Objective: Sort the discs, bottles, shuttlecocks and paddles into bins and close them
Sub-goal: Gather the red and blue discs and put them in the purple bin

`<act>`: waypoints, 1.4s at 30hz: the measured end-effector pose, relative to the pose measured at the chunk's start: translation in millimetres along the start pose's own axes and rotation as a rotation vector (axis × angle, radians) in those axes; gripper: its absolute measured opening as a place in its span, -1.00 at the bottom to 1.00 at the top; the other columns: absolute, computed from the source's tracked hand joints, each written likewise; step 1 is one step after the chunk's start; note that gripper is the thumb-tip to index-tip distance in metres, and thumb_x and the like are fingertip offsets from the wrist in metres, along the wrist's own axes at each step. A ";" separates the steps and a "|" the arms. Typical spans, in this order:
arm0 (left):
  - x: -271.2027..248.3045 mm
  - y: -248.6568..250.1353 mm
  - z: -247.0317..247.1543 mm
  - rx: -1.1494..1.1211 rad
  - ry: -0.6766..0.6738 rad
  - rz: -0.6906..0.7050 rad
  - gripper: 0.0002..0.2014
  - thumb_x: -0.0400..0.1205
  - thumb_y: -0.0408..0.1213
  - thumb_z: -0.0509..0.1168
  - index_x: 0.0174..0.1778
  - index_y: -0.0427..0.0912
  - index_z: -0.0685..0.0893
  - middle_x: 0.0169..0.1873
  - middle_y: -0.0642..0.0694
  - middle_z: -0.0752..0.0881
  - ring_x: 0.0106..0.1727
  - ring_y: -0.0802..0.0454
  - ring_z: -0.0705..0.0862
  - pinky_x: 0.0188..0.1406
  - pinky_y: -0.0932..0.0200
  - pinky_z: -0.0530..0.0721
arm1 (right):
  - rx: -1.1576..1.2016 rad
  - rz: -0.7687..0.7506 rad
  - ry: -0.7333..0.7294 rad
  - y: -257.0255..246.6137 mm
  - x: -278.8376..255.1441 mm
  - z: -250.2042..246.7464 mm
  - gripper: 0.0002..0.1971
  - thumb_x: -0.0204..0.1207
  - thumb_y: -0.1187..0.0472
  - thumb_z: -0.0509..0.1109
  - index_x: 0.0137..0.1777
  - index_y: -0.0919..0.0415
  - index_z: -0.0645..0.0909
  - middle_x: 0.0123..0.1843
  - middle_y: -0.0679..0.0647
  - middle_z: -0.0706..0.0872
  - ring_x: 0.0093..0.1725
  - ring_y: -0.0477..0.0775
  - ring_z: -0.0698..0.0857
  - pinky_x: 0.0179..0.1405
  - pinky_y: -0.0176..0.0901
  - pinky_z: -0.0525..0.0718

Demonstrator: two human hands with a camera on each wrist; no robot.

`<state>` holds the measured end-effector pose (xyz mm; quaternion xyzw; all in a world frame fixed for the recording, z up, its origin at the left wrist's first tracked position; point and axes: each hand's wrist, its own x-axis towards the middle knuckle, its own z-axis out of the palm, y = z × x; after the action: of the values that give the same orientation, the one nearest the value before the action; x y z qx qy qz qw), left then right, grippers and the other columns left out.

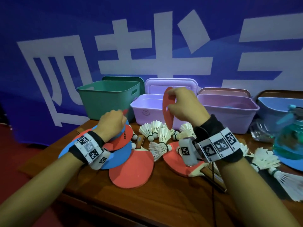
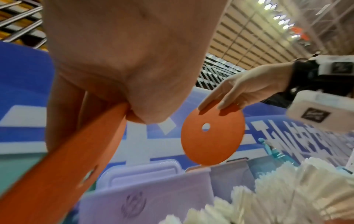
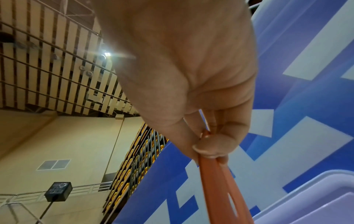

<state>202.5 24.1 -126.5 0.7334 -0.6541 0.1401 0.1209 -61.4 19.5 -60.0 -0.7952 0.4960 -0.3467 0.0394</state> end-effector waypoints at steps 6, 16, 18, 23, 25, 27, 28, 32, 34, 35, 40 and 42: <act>7.7 55.3 -33.2 -0.321 0.386 0.152 -0.79 0.78 -0.18 0.05 0.11 -0.20 0.53 -0.23 -0.38 0.71 -0.20 -0.47 0.67 -0.29 -0.15 0.52 | 0.049 0.029 0.088 27.6 9.7 -39.8 -0.62 0.24 0.44 0.32 0.00 0.16 0.79 -0.12 0.11 0.80 -0.05 0.19 0.71 -0.11 -0.07 0.68; 86.5 228.6 1.8 -1.402 -0.023 0.136 -0.81 0.85 -0.31 0.06 0.25 -0.27 0.53 -0.59 -0.20 0.64 -0.69 0.01 0.65 -0.74 0.27 0.51 | 0.168 0.298 0.411 152.1 29.1 -71.7 -0.74 0.24 0.27 0.07 -0.16 0.29 0.55 -0.33 0.20 0.73 -0.24 0.41 0.71 -0.23 0.22 0.73; 103.1 259.3 9.1 -1.561 -0.116 0.069 -0.82 0.85 -0.34 0.03 0.27 -0.27 0.49 -0.46 -0.26 0.65 -0.66 0.02 0.69 -0.72 0.27 0.57 | 0.209 0.325 0.459 175.3 30.3 -77.6 -0.74 0.27 0.21 0.13 -0.14 0.32 0.54 -0.33 0.23 0.70 -0.28 0.33 0.68 -0.22 0.27 0.72; 142.2 311.6 27.9 -1.693 -0.281 0.006 -0.81 0.80 -0.50 -0.02 0.17 -0.32 0.49 -0.19 -0.31 0.73 -0.49 -0.04 0.82 -0.53 0.21 0.76 | 0.535 0.407 0.439 205.2 32.8 -84.0 -0.54 0.36 -0.01 0.40 0.23 0.17 0.64 0.01 0.14 0.77 -0.01 0.13 0.78 0.08 0.23 0.72; 153.1 324.6 39.0 -1.642 -0.344 0.010 -0.75 0.76 -0.57 -0.01 0.17 -0.40 0.57 -0.11 -0.39 0.75 -0.46 -0.08 0.83 -0.53 0.19 0.76 | 0.661 0.434 0.381 214.7 33.4 -79.8 -0.59 0.44 0.02 0.45 0.27 0.11 0.60 -0.02 0.01 0.74 0.01 0.05 0.75 0.08 0.20 0.73; 159.2 331.7 49.3 -1.546 -0.381 0.015 -0.72 0.69 -0.62 0.00 0.17 -0.47 0.59 -0.07 -0.44 0.77 -0.44 -0.05 0.84 -0.62 0.25 0.67 | 0.781 0.460 0.303 219.6 34.1 -75.0 -0.78 0.54 0.09 0.46 0.09 0.06 0.52 -0.13 -0.03 0.68 -0.03 0.02 0.73 -0.04 0.06 0.75; 160.8 332.9 52.5 -1.491 -0.384 0.017 -0.74 0.66 -0.63 0.01 0.15 -0.46 0.56 -0.07 -0.45 0.77 -0.45 0.00 0.83 -0.69 0.30 0.57 | 0.854 0.482 0.279 221.9 34.6 -72.0 -0.79 0.59 0.11 0.45 0.08 0.06 0.46 -0.14 -0.05 0.68 -0.02 0.00 0.74 -0.06 -0.02 0.73; 167.5 331.0 56.8 -1.375 -0.358 -0.002 -0.80 0.67 -0.60 0.15 0.10 -0.26 0.52 -0.25 -0.29 0.69 -0.59 0.20 0.71 -0.78 0.40 0.27 | 1.009 0.570 0.233 227.2 33.4 -61.9 -0.81 0.65 0.16 0.40 0.18 0.15 0.51 0.01 -0.01 0.71 0.02 0.06 0.79 -0.17 -0.14 0.69; 169.6 330.8 57.5 -1.377 -0.357 -0.017 -0.69 0.72 -0.58 0.15 0.35 -0.27 0.49 -0.24 -0.22 0.64 -0.65 0.23 0.66 -0.82 0.41 0.24 | 1.050 0.598 0.269 229.5 30.7 -58.7 -0.64 0.63 0.17 0.42 0.38 0.23 0.53 0.13 0.06 0.69 -0.15 0.06 0.78 -0.31 -0.19 0.72; 170.7 331.2 58.3 -1.384 -0.353 -0.025 -0.62 0.73 -0.57 0.14 0.47 -0.28 0.44 -0.22 -0.23 0.63 -0.67 0.24 0.65 -0.83 0.41 0.23 | 1.068 0.612 0.300 231.5 29.5 -57.2 -0.54 0.60 0.14 0.45 0.47 0.21 0.51 0.18 0.07 0.68 -0.25 0.03 0.74 -0.34 -0.19 0.71; 166.5 338.2 62.1 -1.340 -0.258 -0.058 -0.66 0.60 -0.53 0.17 0.24 -0.22 0.64 -0.56 -0.12 0.65 -0.69 0.07 0.57 -0.73 0.32 0.37 | 1.144 0.545 0.441 244.9 26.8 -48.2 -0.79 0.63 0.16 0.41 0.18 -0.09 0.52 -0.21 0.04 0.54 -0.55 -0.05 0.52 -0.35 -0.17 0.61; 165.8 341.4 65.7 -1.270 -0.186 -0.067 -0.81 0.43 -0.40 0.19 -0.19 -0.06 0.65 -0.61 -0.08 0.69 -0.62 -0.11 0.56 -0.56 0.09 0.59 | 1.114 0.519 0.465 245.2 25.7 -42.9 -0.72 0.65 0.23 0.37 0.22 -0.17 0.49 -0.30 0.10 0.47 -0.54 0.01 0.48 -0.46 -0.23 0.59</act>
<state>-116.1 -192.3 -129.4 0.5480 -0.5941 -0.3428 0.4788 -266.6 -113.2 -114.0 -0.4148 0.4135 -0.6937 0.4192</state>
